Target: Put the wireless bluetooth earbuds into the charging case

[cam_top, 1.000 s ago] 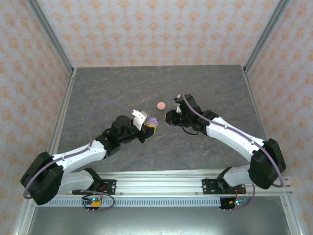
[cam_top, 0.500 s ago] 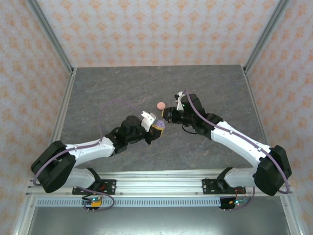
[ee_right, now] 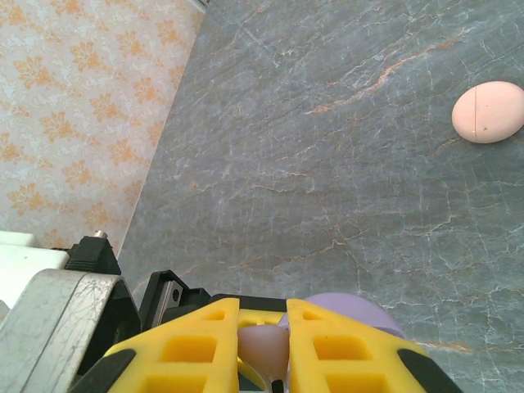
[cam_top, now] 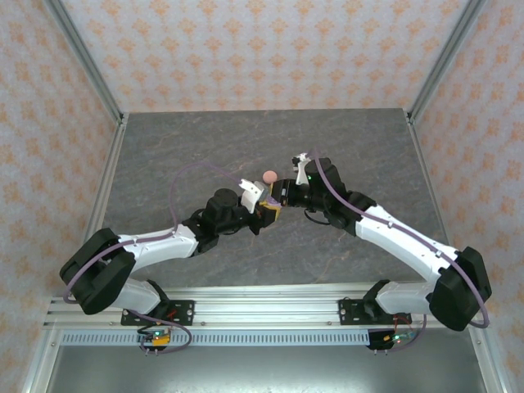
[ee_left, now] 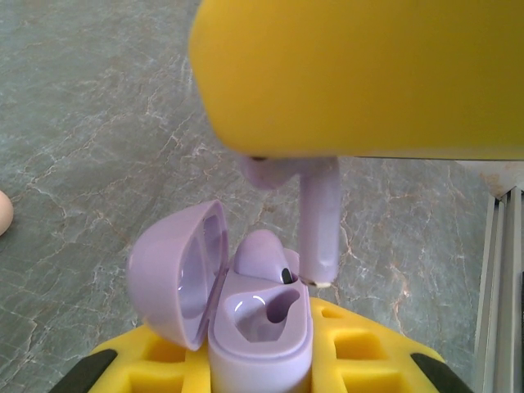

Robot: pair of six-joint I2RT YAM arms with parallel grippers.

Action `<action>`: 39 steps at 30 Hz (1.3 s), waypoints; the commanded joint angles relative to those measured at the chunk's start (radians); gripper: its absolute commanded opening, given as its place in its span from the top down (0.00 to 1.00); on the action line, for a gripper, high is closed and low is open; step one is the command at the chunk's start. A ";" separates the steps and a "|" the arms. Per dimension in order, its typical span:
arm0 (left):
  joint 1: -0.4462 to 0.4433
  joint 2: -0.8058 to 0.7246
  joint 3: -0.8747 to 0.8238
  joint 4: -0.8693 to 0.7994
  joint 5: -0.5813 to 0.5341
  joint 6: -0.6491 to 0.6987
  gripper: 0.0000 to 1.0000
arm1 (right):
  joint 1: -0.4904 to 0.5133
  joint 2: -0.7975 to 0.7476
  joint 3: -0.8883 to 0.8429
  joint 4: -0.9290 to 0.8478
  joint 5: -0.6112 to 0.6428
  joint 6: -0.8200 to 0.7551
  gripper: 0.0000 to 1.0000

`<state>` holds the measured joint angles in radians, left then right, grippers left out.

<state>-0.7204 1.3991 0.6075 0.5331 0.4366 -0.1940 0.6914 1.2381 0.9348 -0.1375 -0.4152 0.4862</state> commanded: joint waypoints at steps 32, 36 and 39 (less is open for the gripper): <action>-0.010 -0.026 0.056 0.008 0.017 -0.028 0.87 | 0.007 -0.024 -0.024 0.019 0.036 -0.042 0.82; -0.011 -0.032 0.055 0.006 0.023 -0.031 0.87 | 0.005 -0.021 -0.025 0.015 0.042 -0.041 0.82; -0.010 -0.038 0.054 0.007 0.029 -0.028 0.87 | 0.007 -0.018 -0.026 0.011 0.051 -0.043 0.82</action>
<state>-0.7204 1.3964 0.6277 0.5285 0.4450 -0.2131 0.6914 1.2247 0.9215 -0.1375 -0.3904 0.4625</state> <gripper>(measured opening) 0.210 0.180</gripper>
